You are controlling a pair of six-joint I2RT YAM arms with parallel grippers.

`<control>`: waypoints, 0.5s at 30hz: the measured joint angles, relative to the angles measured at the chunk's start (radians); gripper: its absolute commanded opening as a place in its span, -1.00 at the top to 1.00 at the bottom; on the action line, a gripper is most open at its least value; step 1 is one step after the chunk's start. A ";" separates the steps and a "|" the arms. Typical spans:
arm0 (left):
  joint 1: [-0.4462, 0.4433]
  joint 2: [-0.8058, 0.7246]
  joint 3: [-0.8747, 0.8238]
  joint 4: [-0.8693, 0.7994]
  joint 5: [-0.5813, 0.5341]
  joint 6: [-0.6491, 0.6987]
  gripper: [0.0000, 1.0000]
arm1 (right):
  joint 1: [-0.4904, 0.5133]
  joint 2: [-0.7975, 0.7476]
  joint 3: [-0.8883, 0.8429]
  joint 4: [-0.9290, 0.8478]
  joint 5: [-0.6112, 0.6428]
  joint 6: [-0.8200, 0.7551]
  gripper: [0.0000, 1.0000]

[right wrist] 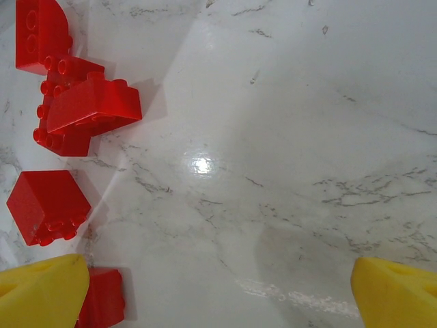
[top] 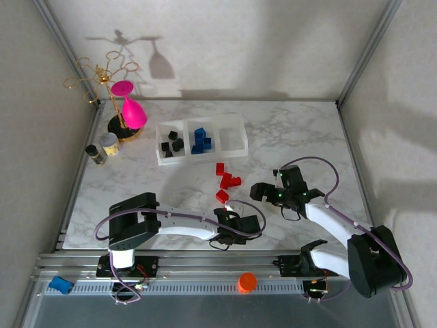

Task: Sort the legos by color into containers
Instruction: Pick up the lego from the middle-left of the table.

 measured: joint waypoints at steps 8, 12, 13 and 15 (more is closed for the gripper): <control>0.006 -0.023 -0.001 0.007 -0.002 0.001 0.42 | -0.002 -0.011 0.000 0.023 -0.042 -0.019 -0.97; 0.023 -0.095 -0.002 0.002 -0.010 0.008 0.43 | -0.002 -0.026 0.000 0.036 -0.056 -0.034 -0.98; 0.029 -0.117 -0.002 0.000 -0.016 0.011 0.43 | 0.000 -0.027 0.000 0.041 -0.061 -0.036 -0.97; 0.055 -0.172 -0.003 -0.005 -0.033 0.020 0.44 | 0.008 -0.026 0.001 0.052 -0.072 -0.037 -0.97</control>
